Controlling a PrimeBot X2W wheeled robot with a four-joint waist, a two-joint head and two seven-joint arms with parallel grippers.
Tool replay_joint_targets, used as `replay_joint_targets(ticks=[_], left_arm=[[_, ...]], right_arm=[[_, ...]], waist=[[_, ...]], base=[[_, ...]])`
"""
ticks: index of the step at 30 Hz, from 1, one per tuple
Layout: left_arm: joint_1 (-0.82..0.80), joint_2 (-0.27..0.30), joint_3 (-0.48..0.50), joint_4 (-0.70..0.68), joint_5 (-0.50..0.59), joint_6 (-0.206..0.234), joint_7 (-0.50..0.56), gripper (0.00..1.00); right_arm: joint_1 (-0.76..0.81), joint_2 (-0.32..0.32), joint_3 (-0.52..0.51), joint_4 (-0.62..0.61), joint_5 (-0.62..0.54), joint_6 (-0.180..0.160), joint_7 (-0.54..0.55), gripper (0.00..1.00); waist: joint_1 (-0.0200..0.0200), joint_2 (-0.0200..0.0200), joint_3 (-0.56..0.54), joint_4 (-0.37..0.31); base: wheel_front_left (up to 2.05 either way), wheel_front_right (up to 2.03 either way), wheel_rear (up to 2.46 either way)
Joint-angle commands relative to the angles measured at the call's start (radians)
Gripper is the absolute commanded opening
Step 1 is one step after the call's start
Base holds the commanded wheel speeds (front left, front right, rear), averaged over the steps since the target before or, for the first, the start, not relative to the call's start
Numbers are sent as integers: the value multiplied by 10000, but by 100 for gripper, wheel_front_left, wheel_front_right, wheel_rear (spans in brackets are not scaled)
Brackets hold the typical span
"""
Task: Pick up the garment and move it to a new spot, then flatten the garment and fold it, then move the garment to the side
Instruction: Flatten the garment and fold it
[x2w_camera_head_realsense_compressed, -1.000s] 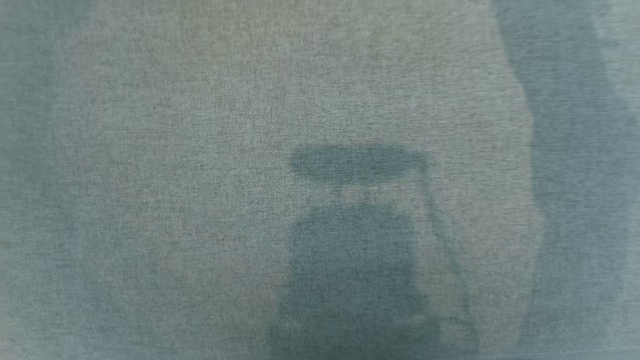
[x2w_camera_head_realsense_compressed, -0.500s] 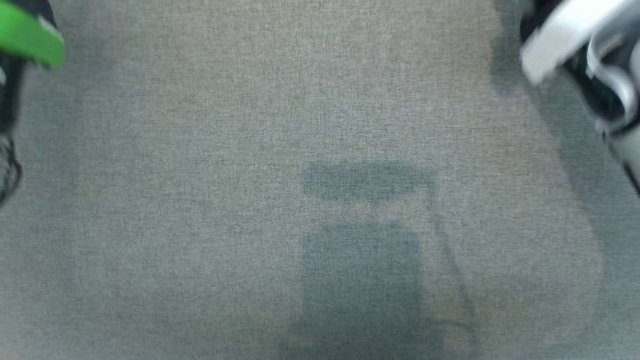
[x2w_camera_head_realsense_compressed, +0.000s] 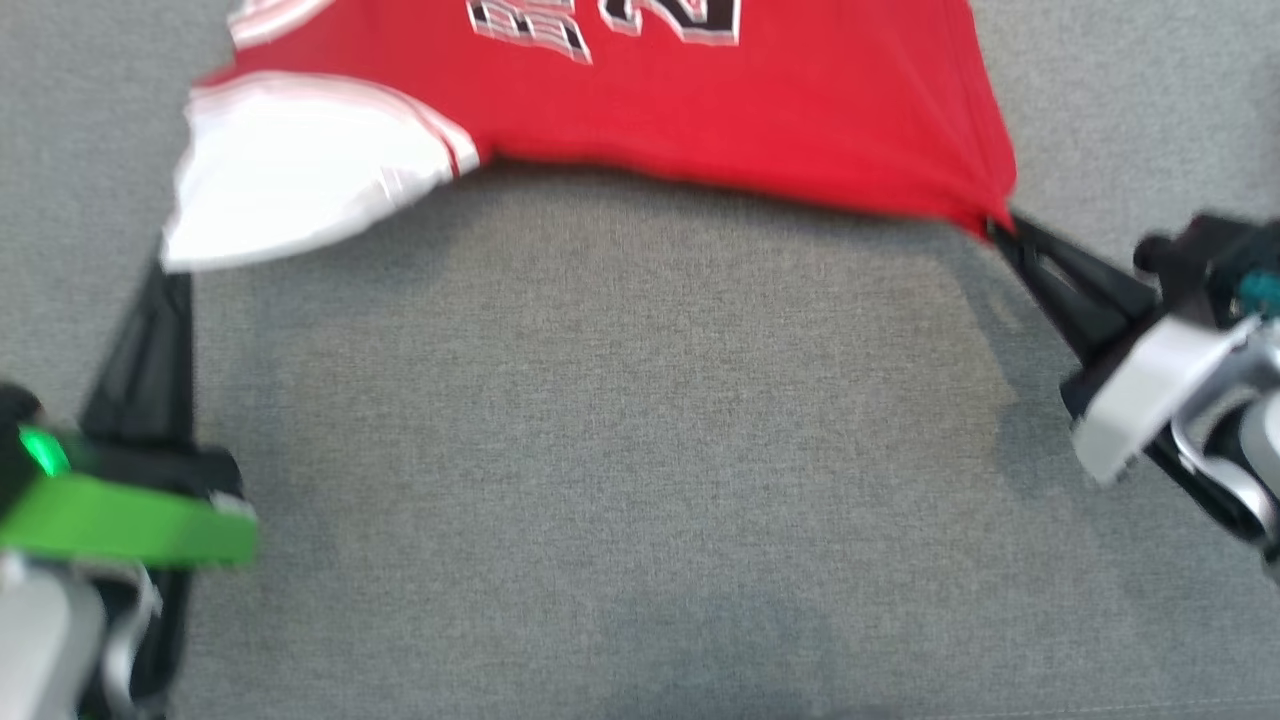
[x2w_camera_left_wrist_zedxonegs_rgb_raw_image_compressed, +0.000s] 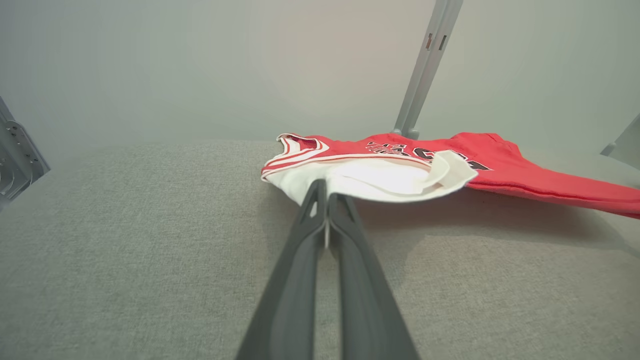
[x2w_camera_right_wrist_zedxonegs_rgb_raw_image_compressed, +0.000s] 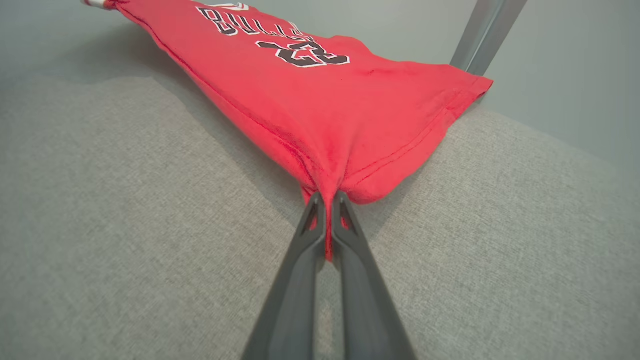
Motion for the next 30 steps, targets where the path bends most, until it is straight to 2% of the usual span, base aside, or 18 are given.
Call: replay_joint_targets(ticks=[1,4,6,10,13,17,20,22,25,30], left_arm=[[501,89,3,-294,34,214,12,0],[2220,-57,-77,-1557,-317,965,211,0],[3052,40,-172,-2205,-499,1369,486,0],[4398,43,-355,-3308,-784,2138,1017,0],[5096,154,-657,-4073,-838,2489,1406,0],[5792,197,-580,-4895,-990,2916,1438,0],[5763,341,-614,-5211,-1059,2823,1618,0],[5341,487,-605,-5197,-984,2694,1803,0],[4420,671,-458,-5065,-898,2561,2177,0],[2222,1299,-343,-4611,-781,2134,3492,0]], right_arm=[[421,-183,-74,-192,-129,-1,115,0],[1822,-682,-646,-988,-179,-1,621,0],[2851,-963,-1134,-1552,-166,-1,1081,0],[4568,-1197,-2227,-2593,-254,-3,1909,0],[5944,-1021,-3220,-3358,-126,-1,2471,0],[7863,-530,-4767,-4595,-124,-1,3238,0],[8753,-164,-5470,-5597,-51,-1,3813,0],[8829,-167,-5488,-5983,24,-1,4164,0],[8005,-135,-4974,-6129,391,1,4427,0],[5733,-45,-3659,-5196,1017,-1,4551,0]], waist=[[1,0,-793,117],[1,0,-1154,317],[1,0,-1324,517],[1,0,-1567,773],[1,0,-1559,1015],[1,0,-1342,1267],[1,0,-1007,1184],[1,0,-743,989],[1,0,-222,557],[1,0,692,-73]], base=[[0,0,0],[0,0,0],[0,0,0],[0,0,0],[0,0,0],[0,0,0],[0,0,0],[0,0,0],[0,0,0],[0,0,0]])
